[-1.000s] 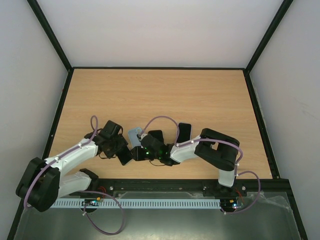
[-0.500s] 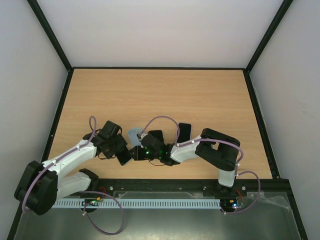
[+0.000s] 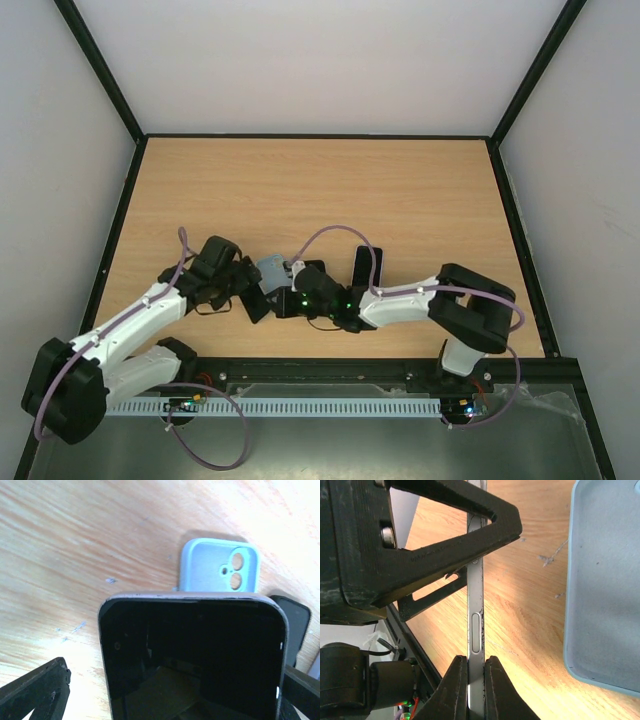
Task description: Put the phone into the phone case
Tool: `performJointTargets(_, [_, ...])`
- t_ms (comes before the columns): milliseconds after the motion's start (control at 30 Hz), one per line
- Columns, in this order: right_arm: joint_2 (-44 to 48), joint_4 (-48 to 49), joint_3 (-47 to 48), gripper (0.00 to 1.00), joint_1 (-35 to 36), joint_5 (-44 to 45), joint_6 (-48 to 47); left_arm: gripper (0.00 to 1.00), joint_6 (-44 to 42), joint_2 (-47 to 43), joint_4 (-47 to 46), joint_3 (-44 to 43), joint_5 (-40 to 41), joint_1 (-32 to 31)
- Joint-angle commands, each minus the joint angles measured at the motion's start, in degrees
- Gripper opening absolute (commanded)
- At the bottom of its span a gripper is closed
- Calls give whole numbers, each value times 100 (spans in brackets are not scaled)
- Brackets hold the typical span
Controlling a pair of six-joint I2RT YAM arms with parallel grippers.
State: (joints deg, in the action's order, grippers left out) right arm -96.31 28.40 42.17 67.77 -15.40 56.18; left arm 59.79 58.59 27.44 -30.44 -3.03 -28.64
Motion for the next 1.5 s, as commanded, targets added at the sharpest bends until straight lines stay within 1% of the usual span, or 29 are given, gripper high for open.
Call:
performJointTargets(0, [537,-16,-212,2,-119,391,-120,99,-599,-284,-110,-145,129,-18])
performJointTargets(133, [884,-183,-437,2,-360,551,-21,98,-861,-505,-496,56,101,-10])
performJointTargets(233, [987,-397,-520,2,-535,651,-5,97,-897,-587,-774,223,111,-10])
performJointTargets(433, [839,-462,-587,2,-790,648,55,97,-895,-515,-1430,546,-219,125])
performJointTargets(567, [563,-357,-616,2,-897,581,12,95,-925,-359,-1854,762,-555,429])
performJointTargets(667, [346,-218,-613,2,-970,434,-29,94,-902,-256,-2291,1005,-977,708])
performJointTargets(767, [163,-22,-585,2,-975,52,-60,91,-910,-115,-2635,1189,-1175,888])
performJointTargets(1000, [-208,84,-434,2,-976,-488,-180,86,-987,325,-3505,1515,-1590,1008])
performJointTargets(1267, [-597,455,-334,2,-976,-823,120,81,-1025,591,-3925,1636,-1635,1036])
performJointTargets(1467, [-792,684,-333,2,-969,-831,544,80,-739,496,-3851,1769,-1881,1033])
